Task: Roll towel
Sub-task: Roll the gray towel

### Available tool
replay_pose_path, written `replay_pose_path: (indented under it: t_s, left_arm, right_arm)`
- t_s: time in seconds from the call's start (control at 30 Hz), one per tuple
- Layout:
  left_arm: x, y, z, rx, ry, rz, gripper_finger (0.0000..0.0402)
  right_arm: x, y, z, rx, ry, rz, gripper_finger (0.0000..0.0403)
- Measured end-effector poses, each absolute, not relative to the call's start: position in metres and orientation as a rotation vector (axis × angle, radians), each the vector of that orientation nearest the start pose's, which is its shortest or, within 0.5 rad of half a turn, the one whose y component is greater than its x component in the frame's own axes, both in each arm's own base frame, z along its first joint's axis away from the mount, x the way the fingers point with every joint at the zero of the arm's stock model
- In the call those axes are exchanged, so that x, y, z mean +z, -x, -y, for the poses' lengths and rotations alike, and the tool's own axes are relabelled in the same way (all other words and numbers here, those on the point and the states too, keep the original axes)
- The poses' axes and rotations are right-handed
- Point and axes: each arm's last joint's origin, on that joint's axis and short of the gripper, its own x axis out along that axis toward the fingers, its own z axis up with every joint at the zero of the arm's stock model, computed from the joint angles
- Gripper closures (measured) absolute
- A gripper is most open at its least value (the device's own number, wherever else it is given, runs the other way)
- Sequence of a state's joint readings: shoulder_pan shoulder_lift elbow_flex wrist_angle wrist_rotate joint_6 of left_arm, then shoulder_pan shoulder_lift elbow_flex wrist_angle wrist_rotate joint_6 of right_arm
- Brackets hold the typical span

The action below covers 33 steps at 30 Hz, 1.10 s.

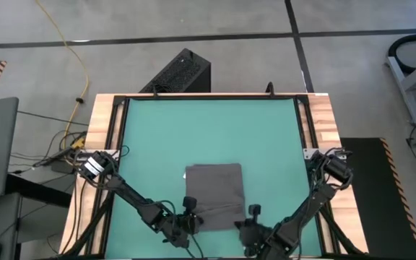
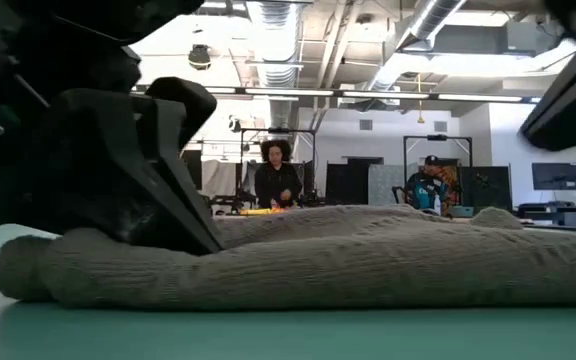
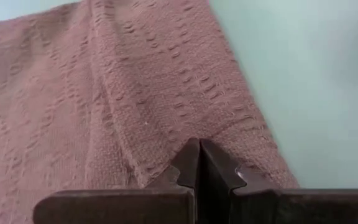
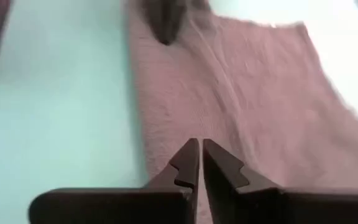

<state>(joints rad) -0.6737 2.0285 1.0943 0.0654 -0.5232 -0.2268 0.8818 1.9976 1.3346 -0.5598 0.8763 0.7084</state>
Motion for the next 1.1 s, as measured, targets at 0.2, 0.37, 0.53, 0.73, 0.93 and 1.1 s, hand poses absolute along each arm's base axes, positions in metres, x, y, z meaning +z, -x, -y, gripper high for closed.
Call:
replay_pose_path:
  t_s: [0.2, 0.37, 0.53, 0.73, 0.93, 1.1]
  left_arm:
    - [0.107, -0.314, 0.230, -0.077, -0.278, -0.752, 0.0402]
    - [0.106, -0.312, 0.229, -0.095, -0.274, -0.785, 0.0401]
    - [0.104, -0.310, 0.229, -0.114, -0.284, -0.823, 0.0401]
    - [0.103, -0.308, 0.228, -0.125, -0.308, -0.848, 0.0401]
    - [0.102, -0.308, 0.228, -0.153, -0.315, -0.855, 0.0401]
    - [0.102, -0.308, 0.228, -0.168, -0.322, -0.858, 0.0401]
  right_arm:
    - [0.186, -0.260, -0.307, 0.021, 0.527, -0.858, 0.0277]
    - [0.187, -0.255, -0.310, 0.116, 0.675, -0.883, 0.0169]
    - [0.171, -0.254, -0.304, 0.113, 0.761, -0.916, 0.0137]
    - [0.143, -0.246, -0.294, 0.124, 0.871, -0.973, 0.0144]
    - [0.139, -0.247, -0.291, 0.044, 0.952, -0.929, 0.0144]
    - [0.136, -0.250, -0.287, 0.041, 0.956, -0.932, 0.0144]
